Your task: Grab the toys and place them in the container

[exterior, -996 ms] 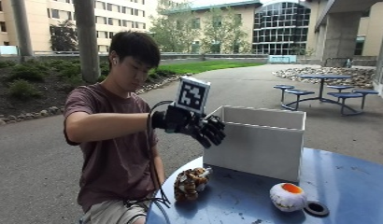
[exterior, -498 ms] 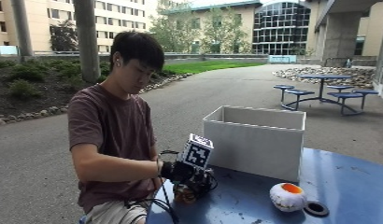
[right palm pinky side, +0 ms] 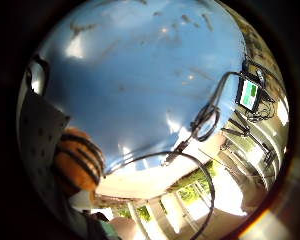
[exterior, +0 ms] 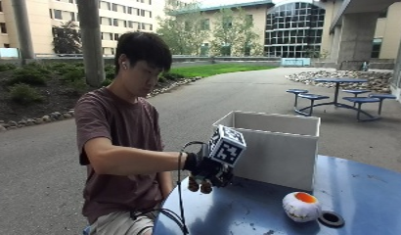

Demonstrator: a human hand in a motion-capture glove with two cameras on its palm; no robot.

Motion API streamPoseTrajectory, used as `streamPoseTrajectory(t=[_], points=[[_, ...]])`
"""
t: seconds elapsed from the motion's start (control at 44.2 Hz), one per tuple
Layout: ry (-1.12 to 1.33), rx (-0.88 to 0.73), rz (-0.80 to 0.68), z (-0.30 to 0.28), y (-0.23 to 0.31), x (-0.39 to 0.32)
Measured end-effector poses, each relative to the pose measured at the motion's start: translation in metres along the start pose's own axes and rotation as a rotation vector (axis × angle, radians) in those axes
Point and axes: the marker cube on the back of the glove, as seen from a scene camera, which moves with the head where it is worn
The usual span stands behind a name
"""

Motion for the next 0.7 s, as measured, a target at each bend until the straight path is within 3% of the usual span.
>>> streamPoseTrajectory(t=[0.317,0.521,0.702], points=[[0.073,0.337,0.099,-0.266,0.023,-0.059],[0.294,0.389,-0.007,-0.331,-0.009,-0.109],[0.266,0.436,-0.049,-0.340,-0.095,-0.224]])
